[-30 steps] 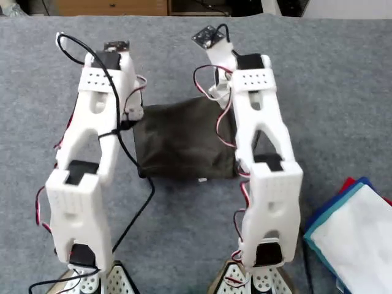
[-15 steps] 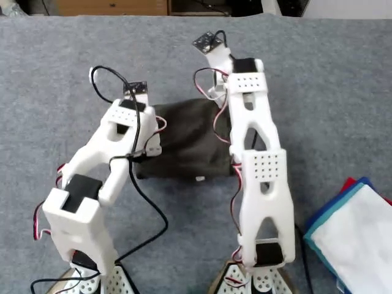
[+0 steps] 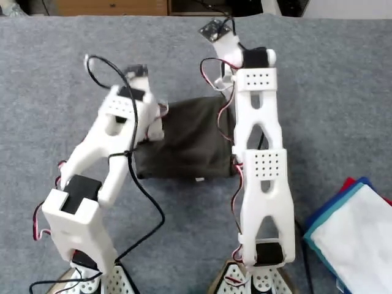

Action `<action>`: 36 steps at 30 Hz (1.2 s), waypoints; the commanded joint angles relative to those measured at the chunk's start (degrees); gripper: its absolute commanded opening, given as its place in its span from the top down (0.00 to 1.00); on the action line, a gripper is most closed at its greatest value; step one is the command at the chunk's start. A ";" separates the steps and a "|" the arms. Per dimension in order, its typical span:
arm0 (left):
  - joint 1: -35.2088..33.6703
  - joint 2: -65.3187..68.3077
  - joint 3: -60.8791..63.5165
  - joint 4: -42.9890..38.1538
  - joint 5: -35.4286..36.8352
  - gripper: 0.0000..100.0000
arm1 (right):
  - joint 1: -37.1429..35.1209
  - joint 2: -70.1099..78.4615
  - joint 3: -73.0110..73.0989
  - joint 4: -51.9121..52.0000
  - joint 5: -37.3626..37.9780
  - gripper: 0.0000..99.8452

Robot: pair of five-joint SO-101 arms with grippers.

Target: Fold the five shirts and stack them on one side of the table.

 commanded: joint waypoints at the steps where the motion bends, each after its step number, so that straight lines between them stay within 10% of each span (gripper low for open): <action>1: -3.43 -0.66 -12.48 0.26 0.26 0.98 | -0.31 -1.27 -10.33 5.89 0.09 0.99; 10: -5.19 12.09 -17.67 -11.08 0.35 0.98 | -0.84 -12.09 9.98 5.80 -5.19 1.00; 36: -6.68 19.82 -25.85 -3.52 0.18 0.98 | -4.44 -65.10 102.64 -18.55 -8.70 0.99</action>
